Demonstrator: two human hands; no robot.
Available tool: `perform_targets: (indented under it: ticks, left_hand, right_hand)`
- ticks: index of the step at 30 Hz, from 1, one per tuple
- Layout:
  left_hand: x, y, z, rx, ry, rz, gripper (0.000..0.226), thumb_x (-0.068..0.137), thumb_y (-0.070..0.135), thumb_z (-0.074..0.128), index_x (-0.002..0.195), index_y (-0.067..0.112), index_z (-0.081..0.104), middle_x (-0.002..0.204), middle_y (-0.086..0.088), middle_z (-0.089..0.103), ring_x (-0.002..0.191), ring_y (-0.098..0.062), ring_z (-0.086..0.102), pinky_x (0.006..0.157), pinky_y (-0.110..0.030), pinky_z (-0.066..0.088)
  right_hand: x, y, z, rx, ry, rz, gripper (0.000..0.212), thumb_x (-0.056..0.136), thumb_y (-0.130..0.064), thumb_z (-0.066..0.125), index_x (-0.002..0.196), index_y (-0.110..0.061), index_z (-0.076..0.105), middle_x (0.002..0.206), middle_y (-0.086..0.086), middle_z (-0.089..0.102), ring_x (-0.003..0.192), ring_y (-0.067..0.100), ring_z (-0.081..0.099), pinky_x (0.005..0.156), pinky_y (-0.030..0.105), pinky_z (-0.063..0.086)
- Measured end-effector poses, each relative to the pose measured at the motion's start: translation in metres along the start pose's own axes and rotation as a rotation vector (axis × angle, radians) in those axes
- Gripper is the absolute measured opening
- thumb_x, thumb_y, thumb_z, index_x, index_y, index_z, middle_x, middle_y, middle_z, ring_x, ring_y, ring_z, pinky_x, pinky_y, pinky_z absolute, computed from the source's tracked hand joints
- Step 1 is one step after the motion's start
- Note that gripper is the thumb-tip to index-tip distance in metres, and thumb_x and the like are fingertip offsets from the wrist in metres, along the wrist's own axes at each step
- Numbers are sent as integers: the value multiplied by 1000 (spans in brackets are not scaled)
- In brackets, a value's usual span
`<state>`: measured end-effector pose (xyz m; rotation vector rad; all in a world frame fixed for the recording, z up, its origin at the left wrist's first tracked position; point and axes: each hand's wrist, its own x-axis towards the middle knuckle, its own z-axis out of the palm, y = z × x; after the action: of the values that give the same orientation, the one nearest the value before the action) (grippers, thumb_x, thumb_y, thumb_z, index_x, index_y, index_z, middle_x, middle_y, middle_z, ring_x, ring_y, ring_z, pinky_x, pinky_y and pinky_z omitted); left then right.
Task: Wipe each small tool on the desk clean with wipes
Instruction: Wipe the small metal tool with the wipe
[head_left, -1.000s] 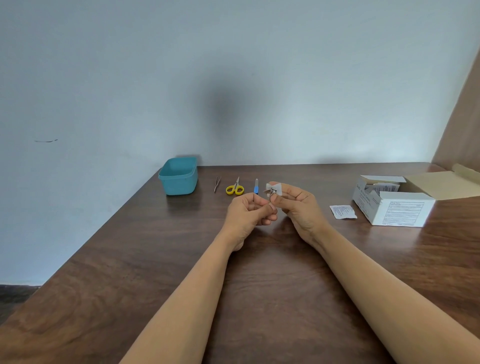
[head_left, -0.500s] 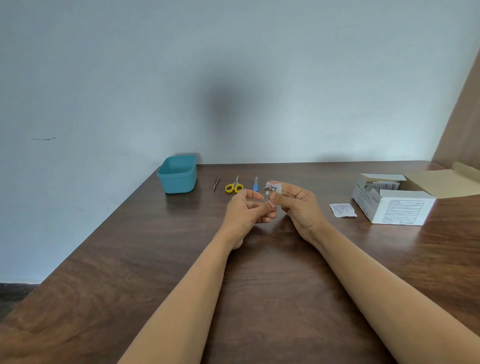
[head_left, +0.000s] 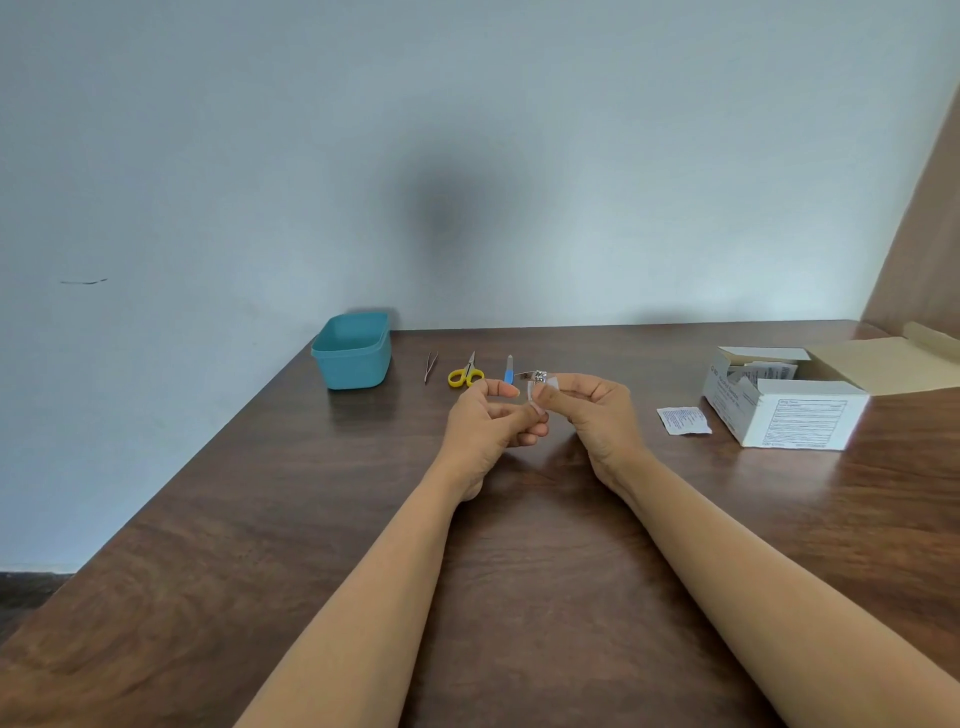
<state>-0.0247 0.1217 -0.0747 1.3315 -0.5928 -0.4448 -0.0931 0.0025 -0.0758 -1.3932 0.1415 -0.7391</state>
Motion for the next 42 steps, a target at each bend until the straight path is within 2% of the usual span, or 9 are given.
perform_targets:
  ticks: [2,9,12,14,18,23,28,37,42]
  left_hand:
    - [1,-1,0,3,0,3,34,83,3,72,104,8,45,78,-16,72,60,-16,67,57,-22,55]
    - [1,-2,0,32,-10,5,34,82,2,72,101,12,45,76,-15,72,62,-19,67,57,-23,54]
    - [1,-2,0,40,-8,9,36,82,0,72,102,12,45,74,-13,72,61,-19,66,56,-22,54]
    - [2,-3,0,46,-5,14,36,82,0,72,101,13,45,73,-12,72,61,-20,66,56,-22,54]
    - [3,-5,-1,51,10,23,36,81,1,73,100,13,44,71,-12,72,63,-23,64,58,-24,54]
    - [2,-5,-1,49,6,25,37,81,0,73,100,14,44,72,-13,72,64,-24,64,59,-24,55]
    - [0,-2,1,82,1,16,41,79,-2,73,103,14,44,73,-13,72,59,-18,65,58,-23,55]
    - [2,-4,0,80,10,32,40,79,-2,74,100,15,44,68,-9,72,57,-16,65,59,-24,55]
    - [3,-4,-1,83,15,34,39,81,2,74,102,15,45,69,-8,73,58,-15,66,61,-23,55]
  right_hand:
    - [0,0,0,-2,14,-15,6,78,1,72,82,-3,72,71,0,73,68,9,67,69,19,52]
    - [1,-1,-2,1,-120,13,25,84,4,63,104,-12,69,90,1,75,77,12,65,75,19,53]
    - [2,-2,-1,-12,-150,44,23,87,3,60,106,-7,69,89,6,73,68,6,62,68,14,49]
    - [1,-2,0,-19,-125,51,21,87,4,60,105,-2,69,84,2,74,63,2,61,61,11,46]
    - [1,0,1,-8,-42,21,19,82,4,66,96,-8,72,79,-1,75,69,8,66,69,16,50]
    - [0,-2,1,-22,-48,5,23,82,5,66,100,-9,70,82,-3,75,72,5,64,69,14,50]
    - [-1,-7,1,-81,-69,46,24,86,1,63,109,-2,68,87,1,71,64,-7,60,59,4,42]
    - [-2,-8,1,-72,-50,55,18,85,3,63,101,7,69,84,1,71,62,-7,62,55,4,41]
    - [-1,-5,1,-110,-81,44,15,87,-4,63,92,7,71,80,8,70,74,5,65,69,10,47]
